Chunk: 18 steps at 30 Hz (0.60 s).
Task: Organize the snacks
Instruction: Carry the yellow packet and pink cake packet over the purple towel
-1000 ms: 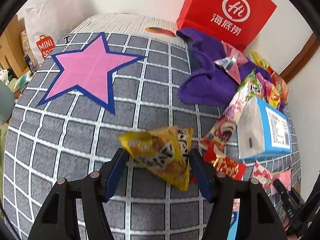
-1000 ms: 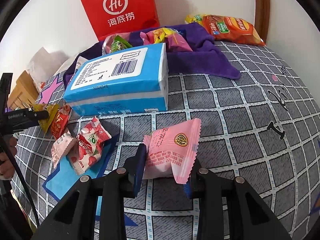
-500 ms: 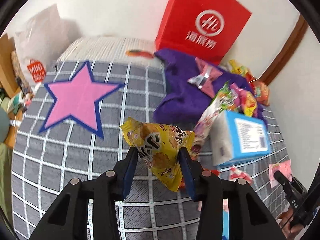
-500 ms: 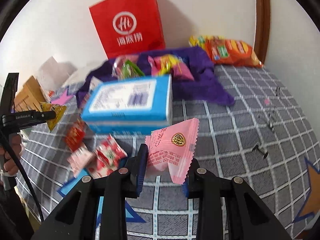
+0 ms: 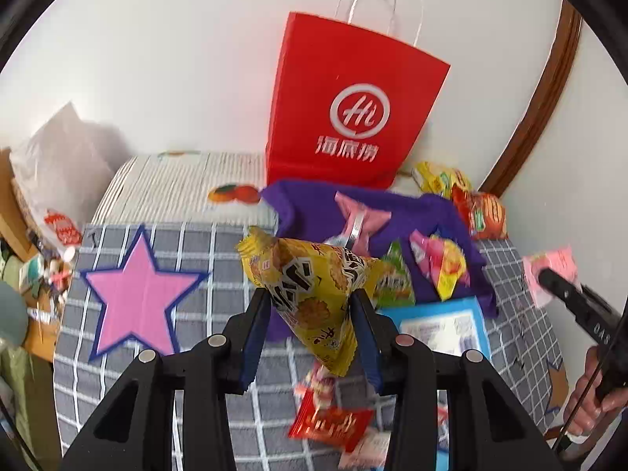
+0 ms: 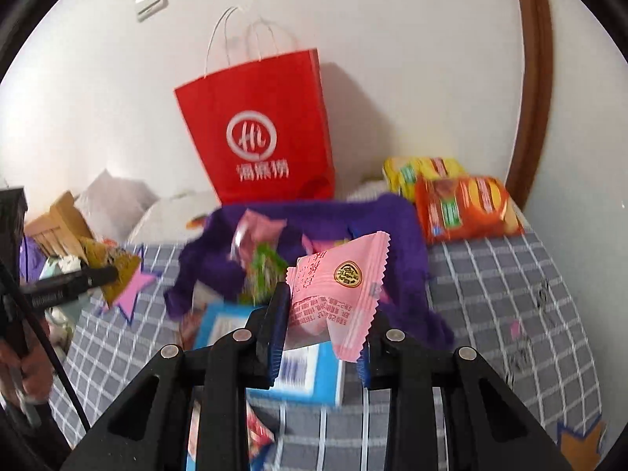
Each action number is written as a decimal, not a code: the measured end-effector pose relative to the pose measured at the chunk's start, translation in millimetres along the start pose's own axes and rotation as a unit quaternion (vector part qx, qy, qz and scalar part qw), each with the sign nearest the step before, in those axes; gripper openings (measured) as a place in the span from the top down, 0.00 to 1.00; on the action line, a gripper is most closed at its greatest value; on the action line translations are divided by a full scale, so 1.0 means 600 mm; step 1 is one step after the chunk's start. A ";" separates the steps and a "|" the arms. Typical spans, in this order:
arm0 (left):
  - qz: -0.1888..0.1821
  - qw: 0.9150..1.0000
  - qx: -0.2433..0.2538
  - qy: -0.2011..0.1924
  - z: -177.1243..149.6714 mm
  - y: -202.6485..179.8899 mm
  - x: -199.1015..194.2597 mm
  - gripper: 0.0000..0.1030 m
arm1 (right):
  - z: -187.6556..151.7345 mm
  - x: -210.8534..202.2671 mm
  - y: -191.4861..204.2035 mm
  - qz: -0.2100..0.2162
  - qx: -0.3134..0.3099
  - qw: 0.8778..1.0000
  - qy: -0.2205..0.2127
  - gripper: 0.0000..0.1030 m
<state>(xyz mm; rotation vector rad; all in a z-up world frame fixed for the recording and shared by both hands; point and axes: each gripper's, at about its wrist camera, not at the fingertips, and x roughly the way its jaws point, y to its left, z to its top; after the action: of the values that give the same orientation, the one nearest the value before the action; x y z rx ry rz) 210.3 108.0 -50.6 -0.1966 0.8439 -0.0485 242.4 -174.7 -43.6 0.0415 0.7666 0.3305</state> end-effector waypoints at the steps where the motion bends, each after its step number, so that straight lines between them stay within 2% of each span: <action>1: 0.000 1.000 0.002 -0.003 0.011 -0.004 0.003 0.61 | 0.022 0.009 0.000 0.008 0.002 1.000 0.001 0.71; 10: -0.009 1.000 -0.006 -0.001 0.086 -0.035 0.064 0.61 | 0.127 0.103 0.007 0.033 0.022 0.999 0.018 0.71; 18: -0.022 1.000 -0.007 0.000 0.139 -0.069 0.121 0.61 | 0.150 0.173 -0.015 0.041 0.035 0.998 0.026 0.71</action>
<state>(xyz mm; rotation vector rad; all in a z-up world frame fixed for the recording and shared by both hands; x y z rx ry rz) 322.1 71.3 -42.2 -0.2280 0.8409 -0.0830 376.4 -143.5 -50.4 0.1308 0.8299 0.3850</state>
